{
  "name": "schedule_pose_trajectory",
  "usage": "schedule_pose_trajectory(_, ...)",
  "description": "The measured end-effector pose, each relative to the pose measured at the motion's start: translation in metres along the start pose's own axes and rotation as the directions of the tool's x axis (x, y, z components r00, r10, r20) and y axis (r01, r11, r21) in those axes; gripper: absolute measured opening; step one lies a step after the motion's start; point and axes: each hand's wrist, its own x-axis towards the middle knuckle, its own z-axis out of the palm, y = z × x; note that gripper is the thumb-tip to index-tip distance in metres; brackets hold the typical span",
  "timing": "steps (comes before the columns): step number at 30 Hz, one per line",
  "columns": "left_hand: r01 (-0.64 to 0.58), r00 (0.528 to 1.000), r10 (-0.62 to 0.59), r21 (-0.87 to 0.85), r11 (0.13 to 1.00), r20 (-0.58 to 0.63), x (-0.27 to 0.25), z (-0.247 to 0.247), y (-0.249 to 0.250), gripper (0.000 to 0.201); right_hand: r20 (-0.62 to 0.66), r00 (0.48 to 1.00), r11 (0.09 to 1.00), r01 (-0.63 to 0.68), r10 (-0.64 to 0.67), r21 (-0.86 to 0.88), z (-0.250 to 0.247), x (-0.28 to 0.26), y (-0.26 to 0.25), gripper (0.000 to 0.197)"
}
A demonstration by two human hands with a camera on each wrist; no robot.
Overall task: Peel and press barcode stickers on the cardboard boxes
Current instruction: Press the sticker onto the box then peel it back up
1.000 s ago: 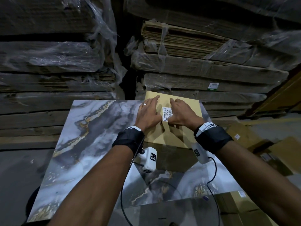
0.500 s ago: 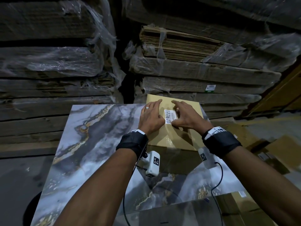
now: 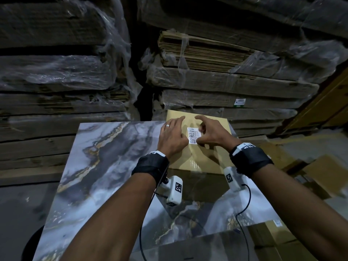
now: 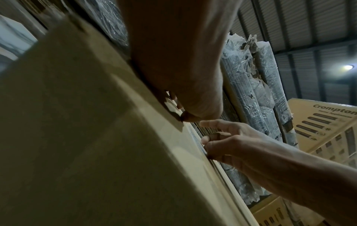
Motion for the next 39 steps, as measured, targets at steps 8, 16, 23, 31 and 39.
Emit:
schedule_pose_trajectory(8,0.008,1.0,-0.008,0.023,1.0,-0.013,0.001,0.003,0.001,0.07,-0.114,0.993,0.994,-0.029,0.017,-0.104,0.011,-0.005,-0.007,0.086)
schedule_pose_trajectory(16,0.013,1.0,-0.013,0.037,0.999,-0.023,0.001,0.003,0.002,0.068,-0.168,0.983,0.979,-0.106,0.076,-0.175,0.017,0.006,-0.009,0.057)
schedule_pose_trajectory(23,-0.006,0.999,0.009,0.061,0.998,-0.034,0.002,0.007,-0.001,0.07,-0.112,0.986,0.978,-0.141,0.124,-0.154,0.023,0.017,-0.004,0.049)
schedule_pose_trajectory(31,-0.032,0.999,0.035,0.083,0.996,-0.04,0.006,0.013,-0.007,0.069,-0.071,0.985,0.984,-0.16,0.155,-0.074,0.015,0.022,-0.003,0.054)
schedule_pose_trajectory(39,-0.044,0.998,0.048,0.071,0.996,-0.049,0.007,0.014,-0.01,0.071,-0.082,0.991,0.987,-0.112,0.103,-0.117,0.006,0.014,-0.008,0.077)
